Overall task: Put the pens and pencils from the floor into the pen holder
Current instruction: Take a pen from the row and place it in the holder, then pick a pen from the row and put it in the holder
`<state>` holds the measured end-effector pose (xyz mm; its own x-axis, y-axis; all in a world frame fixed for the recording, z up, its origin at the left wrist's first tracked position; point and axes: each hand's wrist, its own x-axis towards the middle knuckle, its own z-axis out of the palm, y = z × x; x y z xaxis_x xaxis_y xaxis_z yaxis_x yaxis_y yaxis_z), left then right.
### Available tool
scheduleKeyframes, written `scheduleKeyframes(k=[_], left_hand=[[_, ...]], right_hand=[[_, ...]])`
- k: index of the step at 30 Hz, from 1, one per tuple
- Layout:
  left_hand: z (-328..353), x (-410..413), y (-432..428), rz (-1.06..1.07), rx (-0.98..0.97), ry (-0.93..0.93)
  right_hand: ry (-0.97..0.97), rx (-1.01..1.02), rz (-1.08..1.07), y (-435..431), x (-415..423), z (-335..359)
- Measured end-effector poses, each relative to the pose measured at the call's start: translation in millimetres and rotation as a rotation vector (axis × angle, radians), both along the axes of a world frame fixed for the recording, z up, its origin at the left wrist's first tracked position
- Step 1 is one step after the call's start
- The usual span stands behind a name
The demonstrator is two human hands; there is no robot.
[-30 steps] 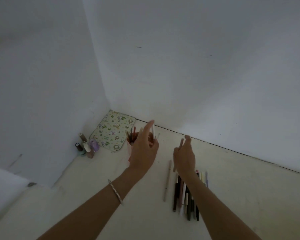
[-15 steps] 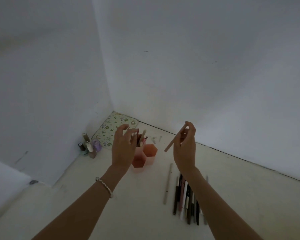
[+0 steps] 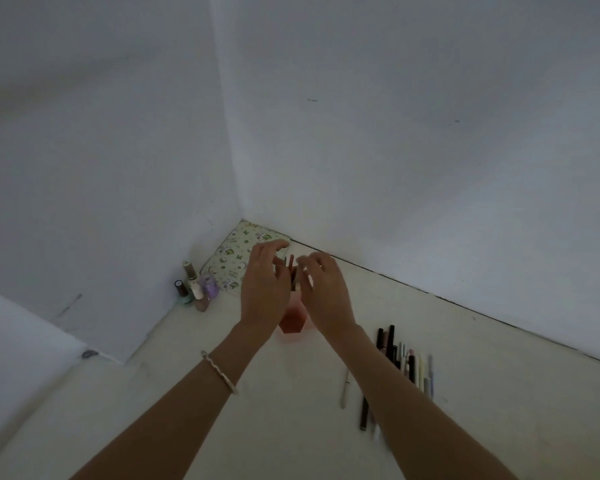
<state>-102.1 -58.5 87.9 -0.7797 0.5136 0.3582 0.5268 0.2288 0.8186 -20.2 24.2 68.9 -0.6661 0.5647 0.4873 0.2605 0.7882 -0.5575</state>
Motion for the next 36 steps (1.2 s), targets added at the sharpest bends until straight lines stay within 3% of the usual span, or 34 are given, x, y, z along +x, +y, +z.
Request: scheduleKeyframes(k=[2,6,9,13,17,20,23,27,31,36], left_hand=[[0.4,10.4,4.6,-0.003,0.014,-0.015],[-14.7,50.0,16.1,-0.150,-0.068,-0.030],[-40.6,90.1,28.4,-0.319,-0.244,-0.014],[-79.6,118.8,36.6,-0.313,-0.514,-0.088],[-105.9,136.8,41.2,-0.333,-0.869,0.070],[-115.5,138.1,44.4,-0.319,-0.957,0.082],[-109.6,132.4,50.3,-0.334,-0.890,-0.050],[-75.7,123.0,62.0,-0.346,-0.503,-0.243],[-43.1,114.0,64.0,-0.333,-0.287,-0.192],[-27.0,106.7,54.9,-0.351,-0.193,-0.212]], right_hand=[[0.012,0.066,-0.046,7.0,9.8,-3.7],[0.097,-0.089,-0.248,35.8,42.5,-2.8],[0.053,-0.192,-0.329,55.7,74.4,-4.8],[-0.034,-0.317,-0.359,64.0,109.3,-13.1],[-0.134,-0.365,-0.371,68.0,138.3,-27.2],[-0.219,-0.374,-0.333,67.0,150.7,-37.7],[-0.276,-0.381,-0.324,65.9,155.6,-46.3],[-0.524,-0.372,-0.290,62.1,155.9,-56.3],[-0.874,-0.222,-0.229,45.0,144.0,-63.7],[-1.002,-0.097,-0.257,25.9,131.5,-85.0]])
